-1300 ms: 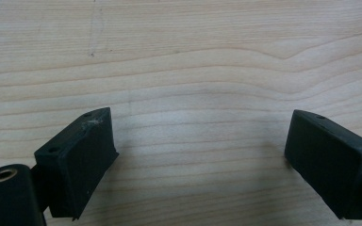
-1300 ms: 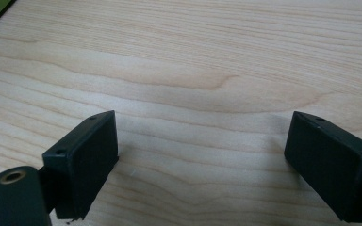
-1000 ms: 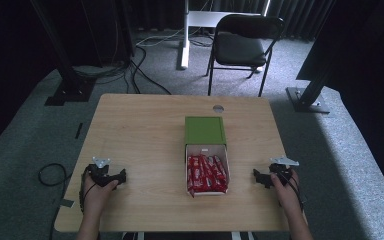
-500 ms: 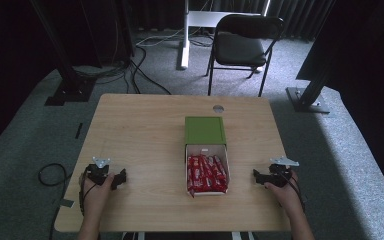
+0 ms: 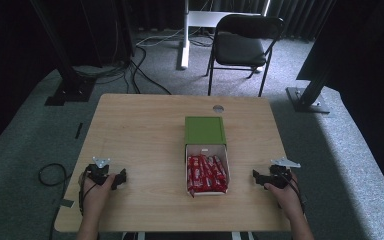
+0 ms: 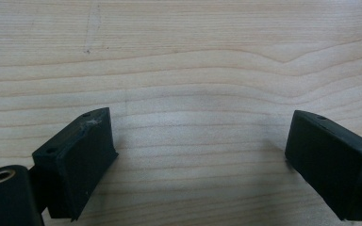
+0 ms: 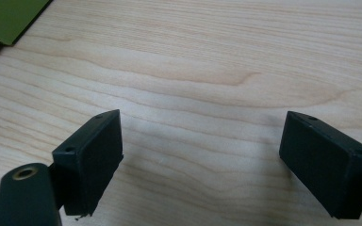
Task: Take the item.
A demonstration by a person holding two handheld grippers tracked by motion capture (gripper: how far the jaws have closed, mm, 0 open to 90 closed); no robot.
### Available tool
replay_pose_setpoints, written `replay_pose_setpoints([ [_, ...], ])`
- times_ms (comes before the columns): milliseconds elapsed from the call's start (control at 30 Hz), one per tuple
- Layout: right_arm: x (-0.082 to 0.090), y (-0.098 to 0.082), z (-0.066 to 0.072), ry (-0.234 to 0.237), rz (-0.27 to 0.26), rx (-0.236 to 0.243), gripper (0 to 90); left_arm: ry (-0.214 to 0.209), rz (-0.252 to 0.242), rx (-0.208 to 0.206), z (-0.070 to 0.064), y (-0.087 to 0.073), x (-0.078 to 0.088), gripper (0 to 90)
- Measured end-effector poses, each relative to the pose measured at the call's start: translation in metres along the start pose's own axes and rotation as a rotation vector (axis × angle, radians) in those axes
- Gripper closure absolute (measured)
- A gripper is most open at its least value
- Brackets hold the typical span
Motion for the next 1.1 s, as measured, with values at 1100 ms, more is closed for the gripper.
replay_pose_setpoints([
  [1100,0.047,0.073,0.038,0.036,-0.130,-0.006,15.9,-0.001,0.000,0.002,-0.001,0.000,-0.001,9.0],
])
Point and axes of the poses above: each handheld gripper's, and its own axes: x roughly backward along the jaws, y roughly out of its top, z roughly to its left, the point moved 9 cm from there along -x, roughly forward along the jaws, and after that the axes turned 13 degrees about x, right-handed, at the moved point
